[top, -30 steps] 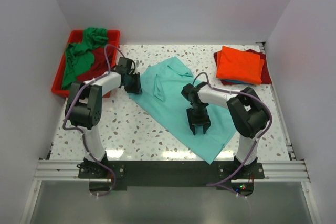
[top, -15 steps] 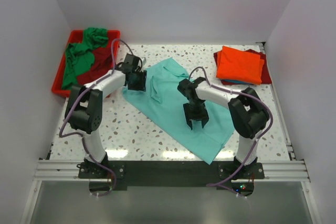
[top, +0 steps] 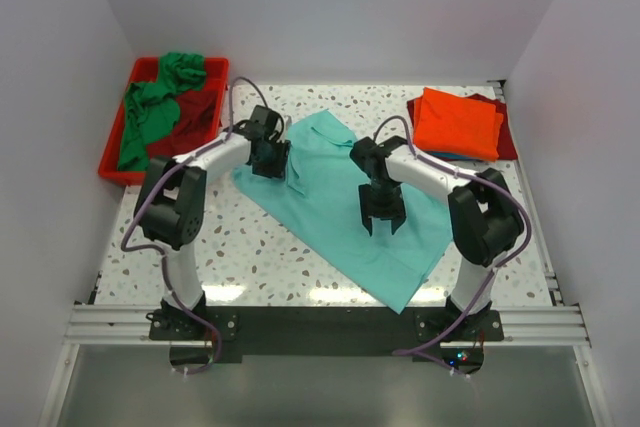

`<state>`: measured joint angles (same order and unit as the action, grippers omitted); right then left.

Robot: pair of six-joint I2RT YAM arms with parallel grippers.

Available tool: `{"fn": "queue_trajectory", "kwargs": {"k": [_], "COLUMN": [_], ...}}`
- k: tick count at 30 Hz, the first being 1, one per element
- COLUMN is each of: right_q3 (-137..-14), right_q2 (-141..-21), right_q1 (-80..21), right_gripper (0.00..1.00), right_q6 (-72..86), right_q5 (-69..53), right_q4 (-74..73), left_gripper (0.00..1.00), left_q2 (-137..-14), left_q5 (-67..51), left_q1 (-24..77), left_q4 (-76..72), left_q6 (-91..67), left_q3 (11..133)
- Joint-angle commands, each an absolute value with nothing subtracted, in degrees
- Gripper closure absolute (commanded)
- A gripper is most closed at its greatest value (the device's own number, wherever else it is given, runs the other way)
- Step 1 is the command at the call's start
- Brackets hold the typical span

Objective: Fold and stack the t-shirts
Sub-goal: Fold the tshirt

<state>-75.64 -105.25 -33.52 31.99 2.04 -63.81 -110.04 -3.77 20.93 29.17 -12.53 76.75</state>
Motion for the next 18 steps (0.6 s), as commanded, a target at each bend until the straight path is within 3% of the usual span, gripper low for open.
{"fn": "queue_trajectory", "kwargs": {"k": [1, 18], "right_q3": [-76.5, -73.4], "right_q2": [-101.9, -100.4], "right_q1": [-33.0, -32.7], "right_gripper": [0.42, 0.42], "right_q6": [33.0, 34.1], "right_q5": [2.1, 2.0], "right_q4": [-64.8, -64.4], "left_gripper": [0.54, 0.54], "left_q2": [-111.1, -116.6], "left_q5": [-3.4, -12.9], "left_q1": [22.3, 28.9], "left_q4": [29.6, 28.1], "left_q6": [-11.1, -12.3], "left_q3": [79.5, 88.0]}}
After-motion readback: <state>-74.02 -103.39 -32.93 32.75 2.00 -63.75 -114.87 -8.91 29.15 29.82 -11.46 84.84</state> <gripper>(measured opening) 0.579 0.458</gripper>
